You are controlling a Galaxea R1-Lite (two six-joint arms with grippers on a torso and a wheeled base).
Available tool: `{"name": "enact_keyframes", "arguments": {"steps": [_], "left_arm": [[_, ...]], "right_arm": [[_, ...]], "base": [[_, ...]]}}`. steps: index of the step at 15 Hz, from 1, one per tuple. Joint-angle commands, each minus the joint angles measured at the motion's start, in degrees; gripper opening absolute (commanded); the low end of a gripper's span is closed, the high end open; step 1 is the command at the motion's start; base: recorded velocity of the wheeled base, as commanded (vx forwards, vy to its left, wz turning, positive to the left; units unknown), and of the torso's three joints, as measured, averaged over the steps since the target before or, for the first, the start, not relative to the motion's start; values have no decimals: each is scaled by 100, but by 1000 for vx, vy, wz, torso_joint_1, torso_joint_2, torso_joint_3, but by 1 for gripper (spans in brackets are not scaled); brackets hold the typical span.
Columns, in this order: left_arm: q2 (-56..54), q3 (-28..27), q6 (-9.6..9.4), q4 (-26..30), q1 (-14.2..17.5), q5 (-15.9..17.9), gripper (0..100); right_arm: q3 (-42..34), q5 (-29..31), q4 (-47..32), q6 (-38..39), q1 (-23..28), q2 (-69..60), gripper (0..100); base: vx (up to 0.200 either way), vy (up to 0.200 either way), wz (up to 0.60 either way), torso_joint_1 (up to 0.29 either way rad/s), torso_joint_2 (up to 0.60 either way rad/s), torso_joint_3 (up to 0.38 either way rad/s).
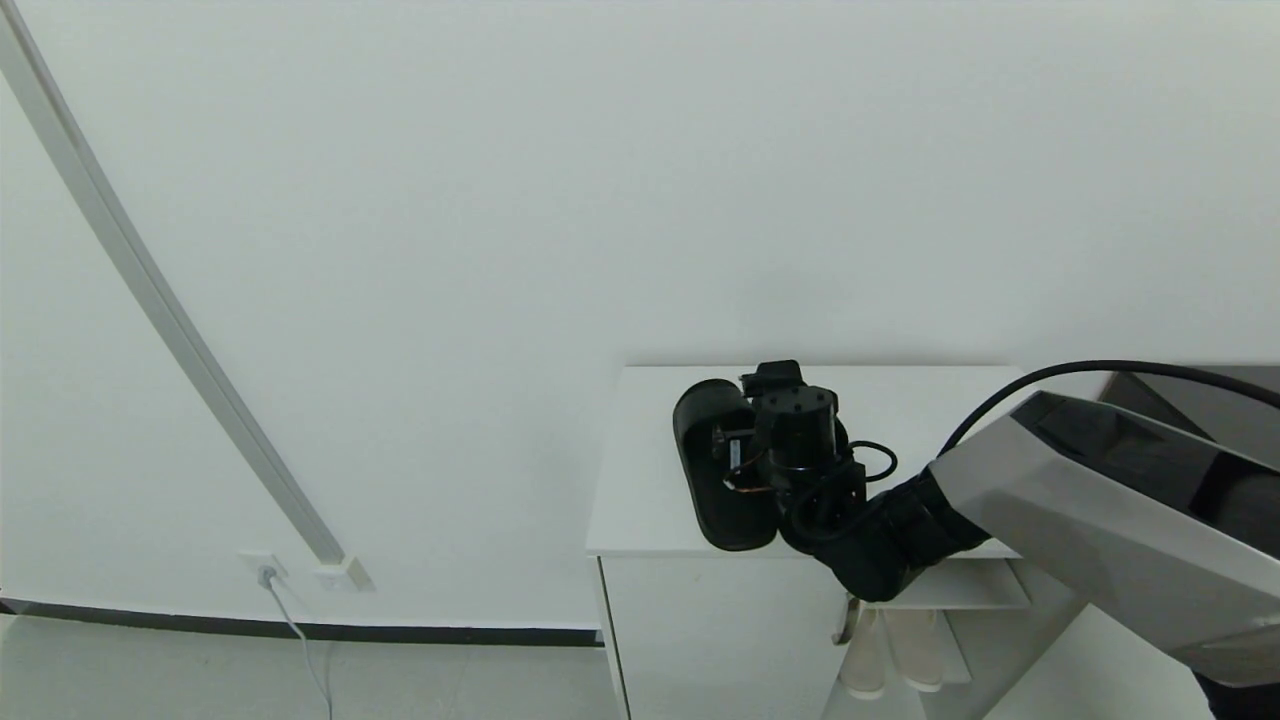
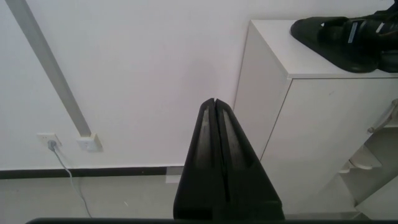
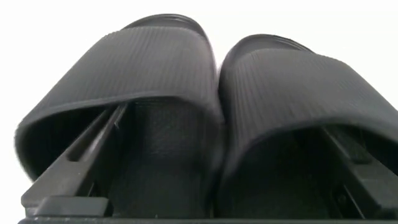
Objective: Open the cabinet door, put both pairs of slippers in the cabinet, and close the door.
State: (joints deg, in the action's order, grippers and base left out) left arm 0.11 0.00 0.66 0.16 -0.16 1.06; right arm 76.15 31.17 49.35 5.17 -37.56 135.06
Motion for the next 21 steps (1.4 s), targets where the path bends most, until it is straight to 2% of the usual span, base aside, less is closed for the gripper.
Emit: {"name": "enact_keyframes", "arguments": {"steps": [1,6,9,12,15,16,17,19,20,21], "left_arm": [[-2,0,4,2,-2,-1,0],[-2,0,4,2,-2,-1,0],[-2,0,4,2,-2,-9,0],[-2,0,13,2,-2,-9,0],[-2,0,-4,2,-2,-1,0],[-2,0,-4,2,-2,-1,0],[-2,0,-31,-7,-2,-1,0],[-2,0,-4,2,-2,-1,0],[-2,0,4,2,-2,-1,0],[-2,0,-4,2,-2,-1,0]], "right_arm": [[13,3,5,2,3,47,0],[5,12,13,-7,-6,-15,0],[-540,-129,31,-288,-67,-568,0],[-1665,-841,5,-376,-234,-1834,0],[-3098,-1412,-127,-359,-551,-3346,0],[-3599,-1816,-250,-324,-683,-3838,0],[-3836,-2379,-277,-262,-674,-4119,0],[-3775,-2572,-180,-139,-454,-4058,0],[-3625,-2766,22,-69,-393,-3785,0],[-3520,-2669,427,-33,-340,-3442,0]], "base": [[0,0,0,0,0,0],[0,0,0,0,0,0],[0,0,0,0,0,0],[0,0,0,0,0,0],[0,0,0,0,0,0],[0,0,0,0,0,0],[0,0,0,0,0,0],[0,0,0,0,0,0],[0,0,0,0,0,0],[0,0,0,0,0,0]]}}
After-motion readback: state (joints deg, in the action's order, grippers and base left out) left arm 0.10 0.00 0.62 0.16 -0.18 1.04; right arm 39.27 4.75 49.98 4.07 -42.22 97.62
